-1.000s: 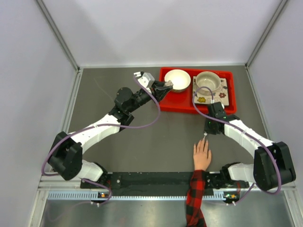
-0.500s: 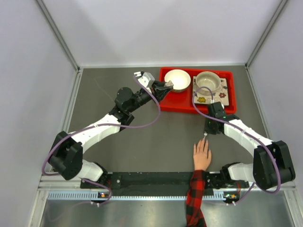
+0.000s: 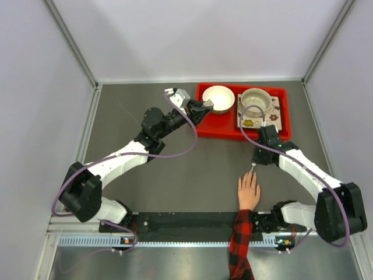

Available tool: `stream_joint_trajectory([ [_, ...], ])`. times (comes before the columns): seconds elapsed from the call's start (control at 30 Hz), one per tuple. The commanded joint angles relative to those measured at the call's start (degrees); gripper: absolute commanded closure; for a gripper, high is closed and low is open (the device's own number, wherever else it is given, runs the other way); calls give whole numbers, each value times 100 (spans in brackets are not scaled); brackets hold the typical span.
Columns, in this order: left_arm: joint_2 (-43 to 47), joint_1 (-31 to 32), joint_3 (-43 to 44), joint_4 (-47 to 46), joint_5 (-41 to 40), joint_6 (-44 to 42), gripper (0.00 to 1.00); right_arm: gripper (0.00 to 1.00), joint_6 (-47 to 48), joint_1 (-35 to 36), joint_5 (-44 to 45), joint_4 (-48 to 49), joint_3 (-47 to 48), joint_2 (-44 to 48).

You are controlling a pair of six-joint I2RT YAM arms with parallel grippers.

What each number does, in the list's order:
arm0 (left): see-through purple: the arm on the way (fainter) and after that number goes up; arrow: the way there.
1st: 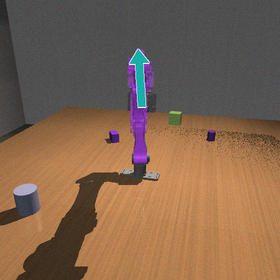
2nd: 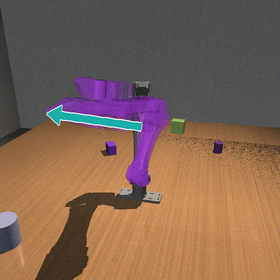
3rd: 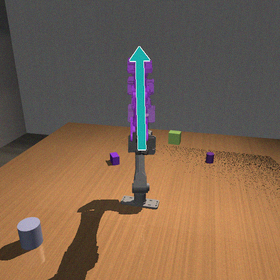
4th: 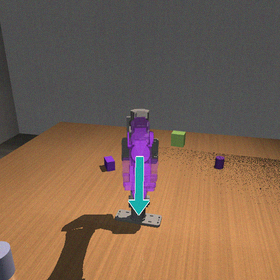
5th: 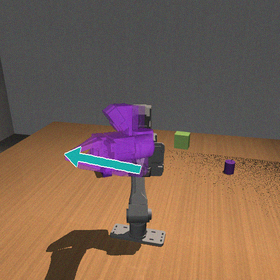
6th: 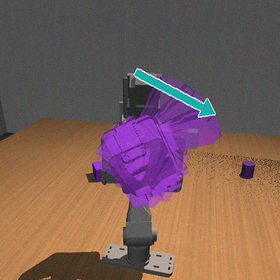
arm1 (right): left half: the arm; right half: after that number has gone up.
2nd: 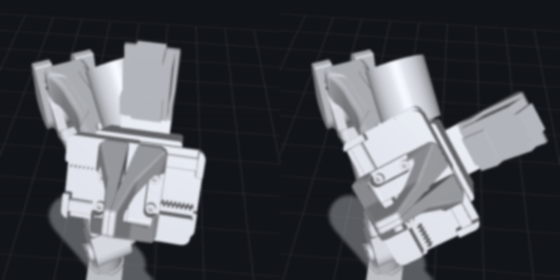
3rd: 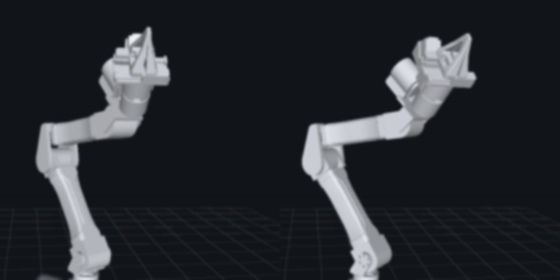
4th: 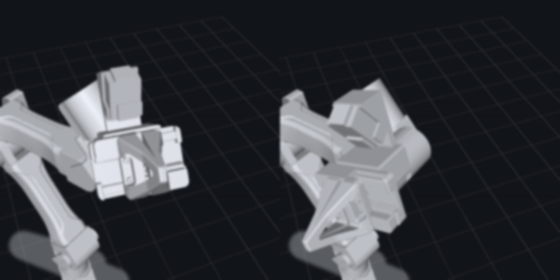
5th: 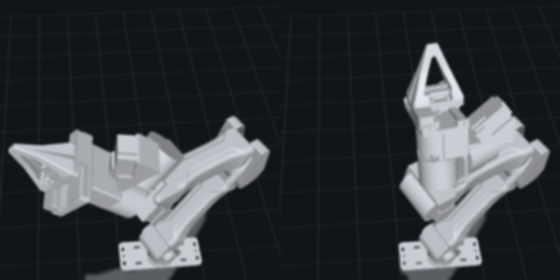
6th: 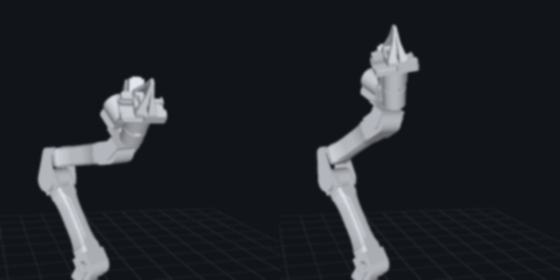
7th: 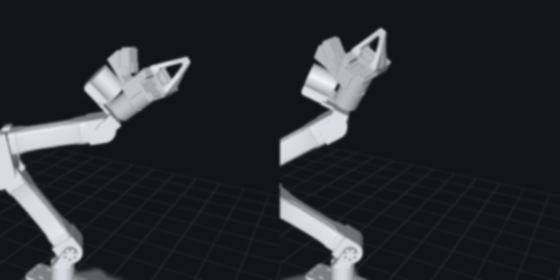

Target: Paint the nails

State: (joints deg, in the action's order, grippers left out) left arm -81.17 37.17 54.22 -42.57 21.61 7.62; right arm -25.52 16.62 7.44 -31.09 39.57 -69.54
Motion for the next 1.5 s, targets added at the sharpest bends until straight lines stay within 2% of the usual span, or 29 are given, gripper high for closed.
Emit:
stream_joint_trajectory([
  [0.0,48,-25,195,-489,89,143,100,100,3,-71,64,-387,420,476],
  [0.27,48,-17,195,-577,142,275,100,100,-49,-71,39,-512,350,749],
  [0.6,-57,-25,291,-516,186,267,100,100,-41,-71,-147,-20,191,125],
  [1.47,-92,-34,300,-507,160,231,100,100,-50,-80,-226,77,68,-113],
])
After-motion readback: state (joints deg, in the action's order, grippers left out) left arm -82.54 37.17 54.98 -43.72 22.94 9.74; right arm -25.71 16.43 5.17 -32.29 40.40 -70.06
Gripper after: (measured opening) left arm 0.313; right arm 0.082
